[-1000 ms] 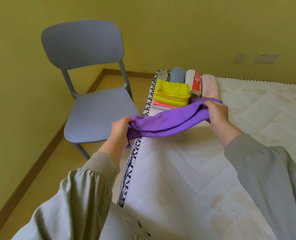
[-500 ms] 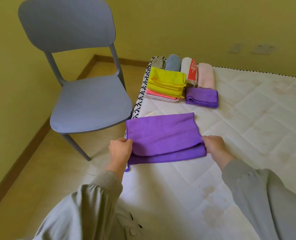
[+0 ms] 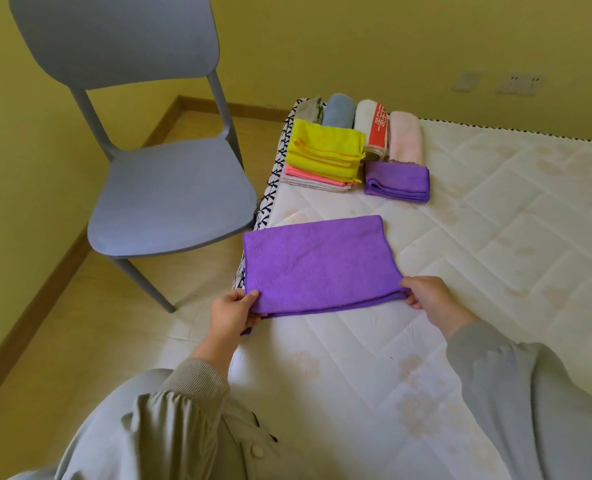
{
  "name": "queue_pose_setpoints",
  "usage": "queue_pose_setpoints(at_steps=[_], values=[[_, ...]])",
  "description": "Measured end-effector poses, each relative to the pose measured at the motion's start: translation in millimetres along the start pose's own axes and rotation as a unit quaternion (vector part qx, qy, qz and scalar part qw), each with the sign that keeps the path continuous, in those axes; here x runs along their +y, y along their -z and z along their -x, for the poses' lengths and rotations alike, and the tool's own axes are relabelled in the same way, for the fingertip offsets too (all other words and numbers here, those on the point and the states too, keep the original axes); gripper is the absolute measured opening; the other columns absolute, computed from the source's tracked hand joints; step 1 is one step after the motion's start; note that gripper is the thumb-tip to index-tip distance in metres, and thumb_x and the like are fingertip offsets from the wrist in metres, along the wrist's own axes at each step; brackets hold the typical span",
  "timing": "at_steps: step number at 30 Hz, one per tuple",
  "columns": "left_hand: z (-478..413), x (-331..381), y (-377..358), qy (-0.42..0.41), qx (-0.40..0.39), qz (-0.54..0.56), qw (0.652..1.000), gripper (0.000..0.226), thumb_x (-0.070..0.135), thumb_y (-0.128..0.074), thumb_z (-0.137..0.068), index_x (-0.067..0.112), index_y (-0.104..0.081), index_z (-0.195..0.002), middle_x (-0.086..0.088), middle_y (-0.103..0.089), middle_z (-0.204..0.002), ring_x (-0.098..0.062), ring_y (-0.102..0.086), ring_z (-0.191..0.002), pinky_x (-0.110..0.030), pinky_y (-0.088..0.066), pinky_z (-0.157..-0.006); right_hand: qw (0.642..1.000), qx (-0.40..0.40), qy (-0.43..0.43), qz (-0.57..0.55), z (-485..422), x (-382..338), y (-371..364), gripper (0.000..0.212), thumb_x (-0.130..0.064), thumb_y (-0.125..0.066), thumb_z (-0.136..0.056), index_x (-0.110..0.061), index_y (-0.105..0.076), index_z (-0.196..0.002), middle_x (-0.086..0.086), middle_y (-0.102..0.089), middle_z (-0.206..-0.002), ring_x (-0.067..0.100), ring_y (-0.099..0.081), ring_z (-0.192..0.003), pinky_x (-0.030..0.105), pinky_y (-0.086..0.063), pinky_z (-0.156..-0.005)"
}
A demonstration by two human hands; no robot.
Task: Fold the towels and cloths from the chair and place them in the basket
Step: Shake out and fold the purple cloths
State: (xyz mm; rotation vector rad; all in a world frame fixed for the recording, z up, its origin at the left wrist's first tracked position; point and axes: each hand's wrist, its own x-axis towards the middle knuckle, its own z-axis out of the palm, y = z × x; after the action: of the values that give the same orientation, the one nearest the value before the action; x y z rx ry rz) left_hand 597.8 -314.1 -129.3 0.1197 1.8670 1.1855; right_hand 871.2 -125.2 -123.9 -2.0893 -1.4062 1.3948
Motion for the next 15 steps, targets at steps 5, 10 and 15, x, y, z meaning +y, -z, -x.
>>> queue_pose_setpoints(at_steps=[5,10,15], values=[[6,2,-3,-0.036,-0.011,-0.04,0.998,0.015,0.009,-0.071,-0.082,0.018,-0.06,-0.081,0.002,-0.059,-0.063,-0.007,-0.05,-0.034,-0.02,-0.034,-0.042,0.997,-0.058,0.026,-0.043,0,6,5,0.025,-0.005,-0.063,-0.085,-0.011,-0.054,-0.062,0.006,-0.048,-0.055,0.004,-0.036,-0.031,0.017,-0.024,-0.038],[5,1,0,-0.039,-0.012,-0.026,0.999,0.018,-0.004,-0.06,-0.087,0.013,-0.059,-0.093,-0.001,-0.061,-0.07,-0.005,-0.054,-0.036,-0.019,-0.036,-0.042,0.994,-0.07,0.053,-0.063,3,14,10,0.027,-0.003,-0.065,-0.085,-0.008,-0.053,-0.061,0.007,-0.046,-0.056,0.01,-0.041,-0.044,0.011,-0.029,-0.039],[4,1,0,-0.058,0.029,-0.05,0.997,0.012,0.0,-0.063,-0.087,0.009,-0.058,-0.094,-0.003,-0.06,-0.069,-0.005,-0.057,-0.037,-0.017,-0.034,-0.033,0.998,-0.019,0.065,-0.015,6,18,0,0.031,-0.003,-0.072,-0.079,-0.009,-0.051,-0.056,0.005,-0.045,-0.054,0.015,-0.037,-0.051,0.019,-0.033,-0.049]])
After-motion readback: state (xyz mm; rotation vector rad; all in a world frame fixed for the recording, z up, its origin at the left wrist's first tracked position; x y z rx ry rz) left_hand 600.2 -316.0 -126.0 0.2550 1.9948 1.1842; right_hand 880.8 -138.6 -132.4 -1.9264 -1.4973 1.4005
